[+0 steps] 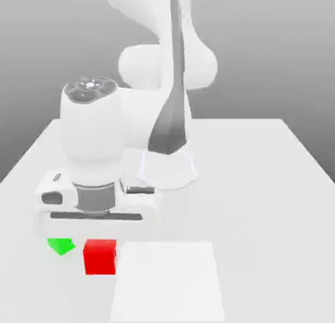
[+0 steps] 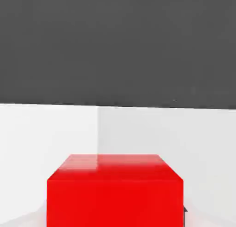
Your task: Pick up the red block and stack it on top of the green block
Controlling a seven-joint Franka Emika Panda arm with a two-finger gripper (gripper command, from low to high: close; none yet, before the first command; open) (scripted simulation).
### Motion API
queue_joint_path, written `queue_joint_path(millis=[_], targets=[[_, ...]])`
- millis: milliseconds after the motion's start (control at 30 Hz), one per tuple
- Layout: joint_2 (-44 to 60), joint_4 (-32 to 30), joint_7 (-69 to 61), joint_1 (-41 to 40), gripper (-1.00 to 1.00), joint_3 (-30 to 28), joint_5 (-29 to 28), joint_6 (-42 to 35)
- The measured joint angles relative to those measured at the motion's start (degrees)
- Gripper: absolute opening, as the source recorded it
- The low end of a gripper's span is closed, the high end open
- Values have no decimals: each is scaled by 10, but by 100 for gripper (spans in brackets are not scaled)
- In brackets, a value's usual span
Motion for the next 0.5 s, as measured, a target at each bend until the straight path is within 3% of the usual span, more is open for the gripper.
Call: queue_joint_path(millis=[233, 500], targets=[[-56, -48, -192, -66, -100, -29, -22, -4], [-109, -104, -438, -103, -100, -77, -11, -5]])
